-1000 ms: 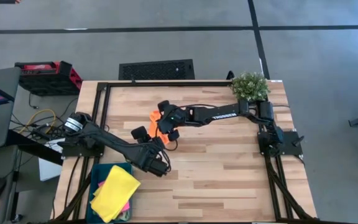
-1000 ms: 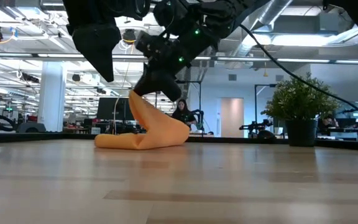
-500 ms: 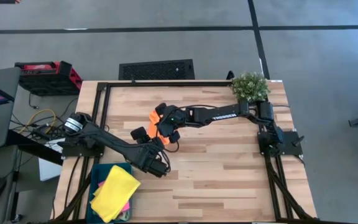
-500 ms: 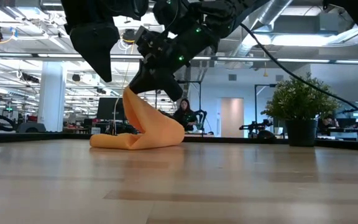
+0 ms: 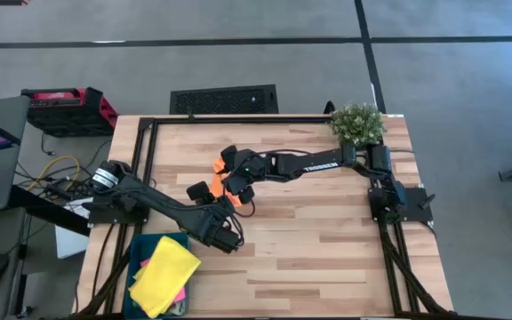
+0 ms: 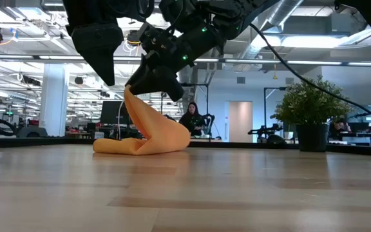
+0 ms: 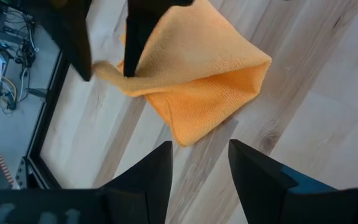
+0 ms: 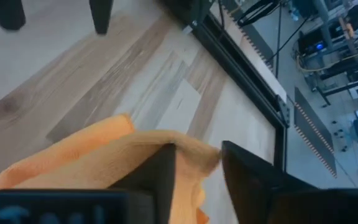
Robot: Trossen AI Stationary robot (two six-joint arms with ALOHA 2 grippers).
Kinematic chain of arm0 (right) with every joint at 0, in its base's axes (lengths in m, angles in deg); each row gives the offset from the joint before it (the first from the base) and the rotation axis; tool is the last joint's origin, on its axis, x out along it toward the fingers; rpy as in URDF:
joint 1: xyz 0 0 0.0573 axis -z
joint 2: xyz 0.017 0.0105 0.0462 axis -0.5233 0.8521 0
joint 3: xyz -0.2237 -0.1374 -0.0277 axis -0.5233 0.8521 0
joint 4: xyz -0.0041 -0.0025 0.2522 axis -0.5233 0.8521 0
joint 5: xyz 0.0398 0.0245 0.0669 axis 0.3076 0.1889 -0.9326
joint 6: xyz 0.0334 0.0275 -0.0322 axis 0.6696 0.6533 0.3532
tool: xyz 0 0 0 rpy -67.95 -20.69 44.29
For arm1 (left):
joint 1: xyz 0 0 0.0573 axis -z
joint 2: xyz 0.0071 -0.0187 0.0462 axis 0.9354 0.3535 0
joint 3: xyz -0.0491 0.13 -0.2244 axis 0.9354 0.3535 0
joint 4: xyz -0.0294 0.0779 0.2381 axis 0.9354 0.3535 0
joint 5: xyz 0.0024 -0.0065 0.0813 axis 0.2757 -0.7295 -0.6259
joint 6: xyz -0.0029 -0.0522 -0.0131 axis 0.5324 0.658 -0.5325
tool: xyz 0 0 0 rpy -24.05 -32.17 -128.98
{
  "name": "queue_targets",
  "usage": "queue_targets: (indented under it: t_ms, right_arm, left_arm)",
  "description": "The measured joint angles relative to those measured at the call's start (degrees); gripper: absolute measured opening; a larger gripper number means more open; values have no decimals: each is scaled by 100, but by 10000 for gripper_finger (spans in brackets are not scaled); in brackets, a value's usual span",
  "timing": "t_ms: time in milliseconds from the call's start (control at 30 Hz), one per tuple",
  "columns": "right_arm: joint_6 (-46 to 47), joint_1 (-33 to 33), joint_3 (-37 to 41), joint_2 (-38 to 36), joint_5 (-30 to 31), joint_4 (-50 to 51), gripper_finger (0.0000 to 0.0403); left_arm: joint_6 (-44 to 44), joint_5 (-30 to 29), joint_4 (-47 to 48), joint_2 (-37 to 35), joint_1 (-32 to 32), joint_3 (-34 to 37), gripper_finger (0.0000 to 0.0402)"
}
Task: Fold microfiber towels
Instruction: Put the orange microfiber towel into the bin
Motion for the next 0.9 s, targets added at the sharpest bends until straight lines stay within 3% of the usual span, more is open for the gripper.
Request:
queue_targets:
  t_ms: [167,333,900]
  right_arm:
    - [3,-9,0,0,2,-46,211]
    - [85,-9,0,0,17,-46,246]
    - [47,-44,2,-1,-426,996,232]
  left_arm:
    - [2,0,0,0,0,0,150]
    - [31,0,0,0,0,0,150]
    - [26,352,138,0,4,0,150]
